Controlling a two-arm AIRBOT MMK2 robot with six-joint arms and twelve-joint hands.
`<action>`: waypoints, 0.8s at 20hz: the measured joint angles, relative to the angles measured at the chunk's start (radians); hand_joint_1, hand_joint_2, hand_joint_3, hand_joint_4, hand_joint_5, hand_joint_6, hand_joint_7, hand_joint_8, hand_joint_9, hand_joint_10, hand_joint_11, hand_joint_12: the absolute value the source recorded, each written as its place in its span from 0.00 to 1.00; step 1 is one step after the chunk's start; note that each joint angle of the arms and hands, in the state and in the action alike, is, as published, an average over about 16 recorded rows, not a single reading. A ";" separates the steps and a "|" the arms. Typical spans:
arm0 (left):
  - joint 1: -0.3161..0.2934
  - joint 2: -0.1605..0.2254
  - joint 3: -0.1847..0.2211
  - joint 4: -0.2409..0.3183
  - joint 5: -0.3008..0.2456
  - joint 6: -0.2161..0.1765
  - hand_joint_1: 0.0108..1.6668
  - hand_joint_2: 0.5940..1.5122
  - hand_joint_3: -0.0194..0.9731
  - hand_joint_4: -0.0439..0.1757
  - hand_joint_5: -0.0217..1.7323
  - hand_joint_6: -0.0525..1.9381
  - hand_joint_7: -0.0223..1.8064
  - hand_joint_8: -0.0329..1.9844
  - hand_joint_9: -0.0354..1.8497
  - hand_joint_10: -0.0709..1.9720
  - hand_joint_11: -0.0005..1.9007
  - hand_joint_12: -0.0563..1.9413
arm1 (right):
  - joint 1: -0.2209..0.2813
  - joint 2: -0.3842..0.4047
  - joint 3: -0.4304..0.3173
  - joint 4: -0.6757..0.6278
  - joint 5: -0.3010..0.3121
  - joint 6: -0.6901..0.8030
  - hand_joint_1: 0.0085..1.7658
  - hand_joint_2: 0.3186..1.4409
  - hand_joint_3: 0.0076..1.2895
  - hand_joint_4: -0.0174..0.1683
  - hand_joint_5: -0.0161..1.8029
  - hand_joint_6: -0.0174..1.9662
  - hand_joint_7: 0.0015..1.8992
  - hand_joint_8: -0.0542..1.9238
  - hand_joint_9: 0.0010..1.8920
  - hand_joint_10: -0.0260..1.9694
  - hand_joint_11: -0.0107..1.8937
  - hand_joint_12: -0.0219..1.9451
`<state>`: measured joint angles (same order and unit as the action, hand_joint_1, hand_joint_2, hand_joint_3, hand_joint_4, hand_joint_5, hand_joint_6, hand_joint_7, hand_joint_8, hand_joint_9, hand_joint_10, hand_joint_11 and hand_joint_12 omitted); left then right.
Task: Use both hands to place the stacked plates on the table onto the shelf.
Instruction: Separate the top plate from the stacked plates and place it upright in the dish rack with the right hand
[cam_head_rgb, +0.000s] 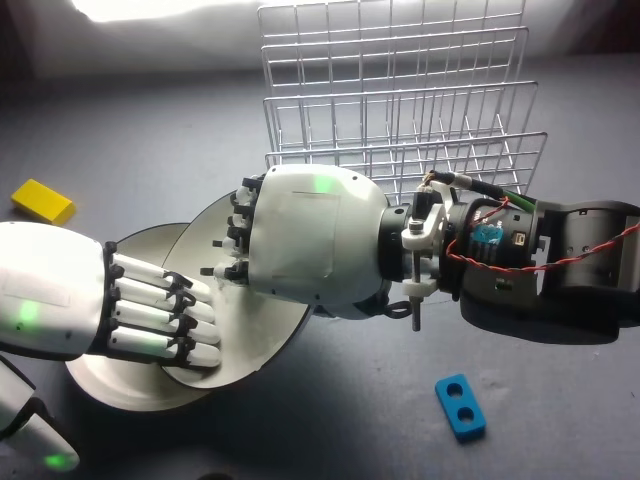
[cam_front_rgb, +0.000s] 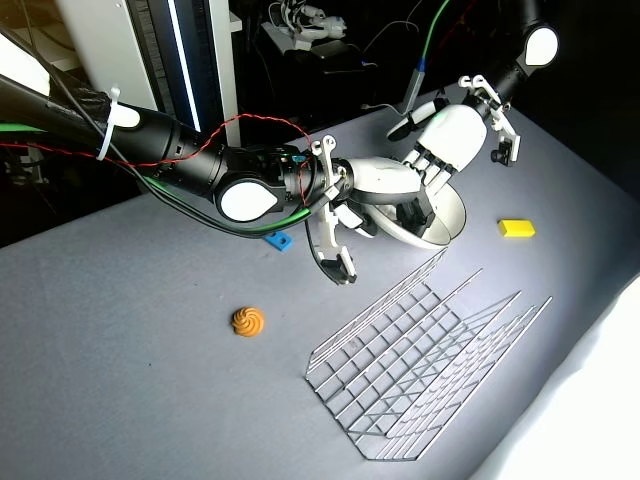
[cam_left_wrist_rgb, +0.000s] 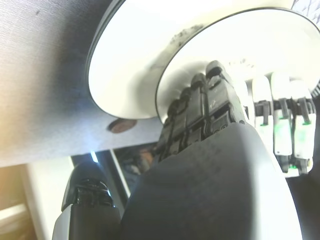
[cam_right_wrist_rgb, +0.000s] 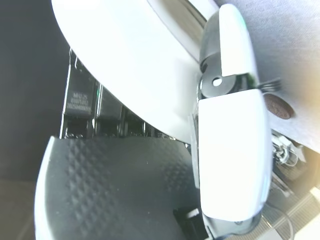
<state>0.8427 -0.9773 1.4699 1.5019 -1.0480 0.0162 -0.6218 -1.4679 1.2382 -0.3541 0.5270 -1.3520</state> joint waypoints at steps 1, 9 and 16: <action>-0.004 0.002 0.000 0.001 -0.003 -0.002 0.00 0.61 0.04 0.18 0.01 0.02 0.01 0.01 0.03 0.03 0.01 0.03 | 0.000 0.001 -0.002 0.000 0.003 -0.002 0.64 0.60 0.00 0.05 0.43 0.33 0.47 0.32 0.53 0.36 0.45 0.55; -0.053 0.028 0.022 0.005 -0.038 -0.025 0.00 0.60 0.04 0.20 0.01 0.03 0.02 0.01 0.03 0.03 0.01 0.03 | 0.011 0.014 -0.034 0.008 0.008 -0.009 0.69 0.57 0.00 0.05 0.47 0.38 0.51 0.38 0.53 0.56 0.50 0.51; -0.085 0.054 0.074 -0.002 -0.084 -0.039 0.00 0.60 0.04 0.22 0.02 0.04 0.03 0.01 0.03 0.03 0.01 0.03 | 0.041 0.050 -0.098 0.017 -0.003 -0.008 0.73 0.57 0.00 0.08 0.50 0.41 0.54 0.41 0.52 0.59 0.49 0.54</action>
<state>0.7578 -0.9230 1.5437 1.5000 -1.1317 -0.0230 -0.5810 -1.4177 1.1404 -0.3370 0.5240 -1.3602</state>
